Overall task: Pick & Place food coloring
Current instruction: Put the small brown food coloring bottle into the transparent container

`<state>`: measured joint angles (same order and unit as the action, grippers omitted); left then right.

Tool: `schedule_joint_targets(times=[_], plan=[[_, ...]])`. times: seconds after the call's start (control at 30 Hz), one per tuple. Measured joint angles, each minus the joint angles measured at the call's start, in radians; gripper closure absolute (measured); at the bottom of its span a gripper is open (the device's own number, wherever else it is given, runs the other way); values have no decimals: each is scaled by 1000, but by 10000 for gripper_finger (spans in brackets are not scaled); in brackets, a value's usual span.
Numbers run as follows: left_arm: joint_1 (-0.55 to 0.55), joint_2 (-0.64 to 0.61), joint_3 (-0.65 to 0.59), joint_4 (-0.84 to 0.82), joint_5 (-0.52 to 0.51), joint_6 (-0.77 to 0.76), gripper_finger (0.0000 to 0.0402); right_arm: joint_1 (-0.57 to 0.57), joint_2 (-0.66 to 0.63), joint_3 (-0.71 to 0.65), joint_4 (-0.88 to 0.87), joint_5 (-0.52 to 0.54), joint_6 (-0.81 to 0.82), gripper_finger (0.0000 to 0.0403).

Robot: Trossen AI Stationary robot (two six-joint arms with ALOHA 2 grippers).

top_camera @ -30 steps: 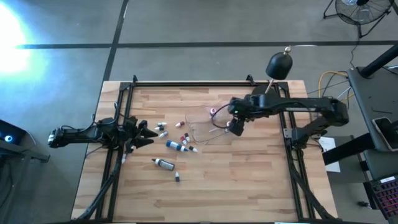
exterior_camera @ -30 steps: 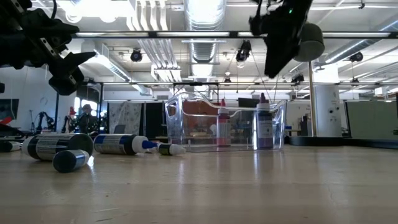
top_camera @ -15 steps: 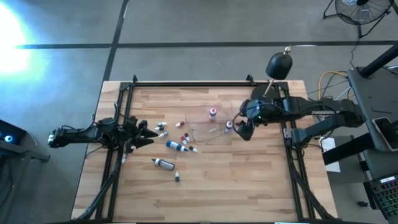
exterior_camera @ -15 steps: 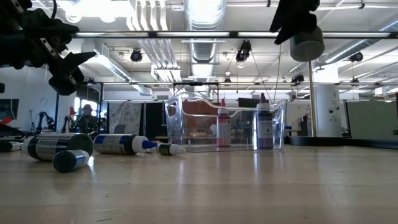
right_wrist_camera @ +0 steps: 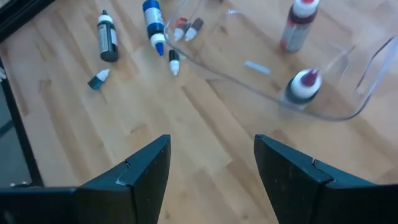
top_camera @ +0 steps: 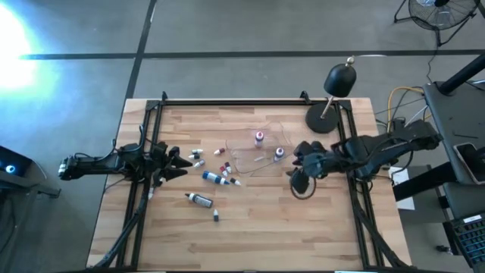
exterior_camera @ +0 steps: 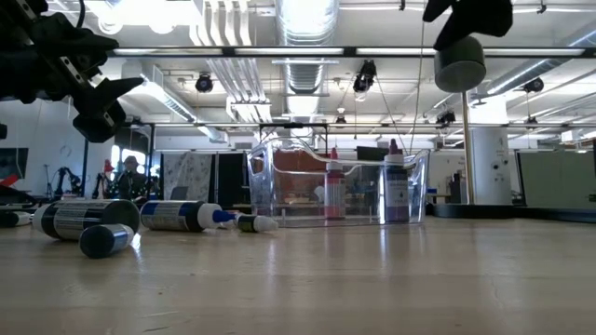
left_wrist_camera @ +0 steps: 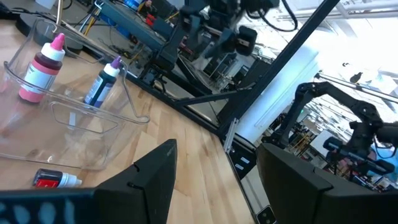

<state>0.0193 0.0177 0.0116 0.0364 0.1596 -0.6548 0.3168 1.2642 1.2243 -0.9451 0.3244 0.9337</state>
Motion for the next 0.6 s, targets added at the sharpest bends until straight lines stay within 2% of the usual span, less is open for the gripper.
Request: schedule_joint_targets(times=[0.23,0.6], plan=[[0,0,0,0,0,0,205,120,81,-2,4,68,194,179],[0,0,0,0,0,0,205,223,266,-2,56,71,375,179]])
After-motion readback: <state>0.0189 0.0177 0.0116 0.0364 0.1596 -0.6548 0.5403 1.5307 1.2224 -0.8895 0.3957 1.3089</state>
